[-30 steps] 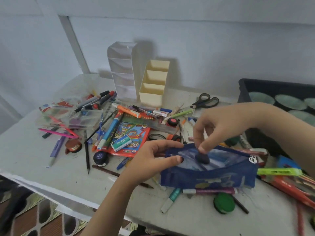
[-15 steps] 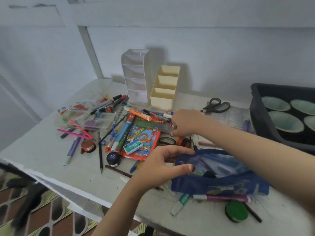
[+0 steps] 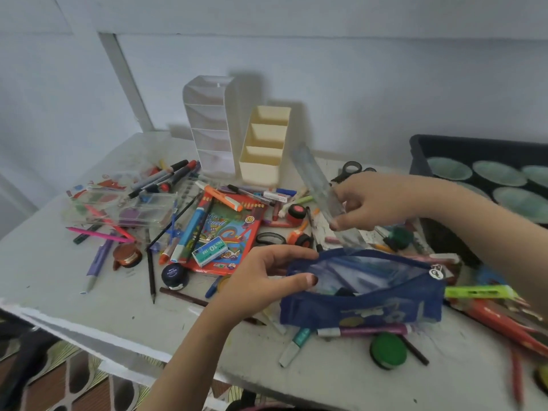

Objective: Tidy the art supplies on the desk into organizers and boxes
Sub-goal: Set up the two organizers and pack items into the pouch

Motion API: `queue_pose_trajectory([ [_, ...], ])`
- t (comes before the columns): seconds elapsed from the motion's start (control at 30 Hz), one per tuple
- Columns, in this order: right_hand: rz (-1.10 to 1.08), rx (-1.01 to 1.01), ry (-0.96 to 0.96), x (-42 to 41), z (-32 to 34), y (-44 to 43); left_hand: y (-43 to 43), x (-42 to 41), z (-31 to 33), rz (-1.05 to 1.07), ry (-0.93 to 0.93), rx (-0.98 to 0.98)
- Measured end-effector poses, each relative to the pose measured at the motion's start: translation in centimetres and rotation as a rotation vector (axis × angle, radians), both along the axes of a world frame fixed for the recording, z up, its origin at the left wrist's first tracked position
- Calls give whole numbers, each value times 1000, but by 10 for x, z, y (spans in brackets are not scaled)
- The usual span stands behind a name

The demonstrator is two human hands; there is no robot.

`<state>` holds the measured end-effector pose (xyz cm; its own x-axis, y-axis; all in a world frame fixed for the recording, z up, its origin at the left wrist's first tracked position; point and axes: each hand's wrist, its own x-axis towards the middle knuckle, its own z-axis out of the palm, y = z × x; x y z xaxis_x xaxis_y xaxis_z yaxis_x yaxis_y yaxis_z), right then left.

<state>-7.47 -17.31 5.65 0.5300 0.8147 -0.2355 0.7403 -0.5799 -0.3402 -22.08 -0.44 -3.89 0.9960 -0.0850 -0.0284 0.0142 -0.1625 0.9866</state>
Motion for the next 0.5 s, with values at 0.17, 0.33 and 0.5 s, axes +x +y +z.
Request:
queue_pose_trajectory([
  [0.17,-48,57,142,-18,0,-41,1,3,-1,-13,23,-45],
  [0.33,-42,-300,-155,-27,-5,-55,0,3,0,-25,12,-59],
  [0.5,30,-440,-331,-35,-8,-55,-4,2,1,-27,36,-54],
])
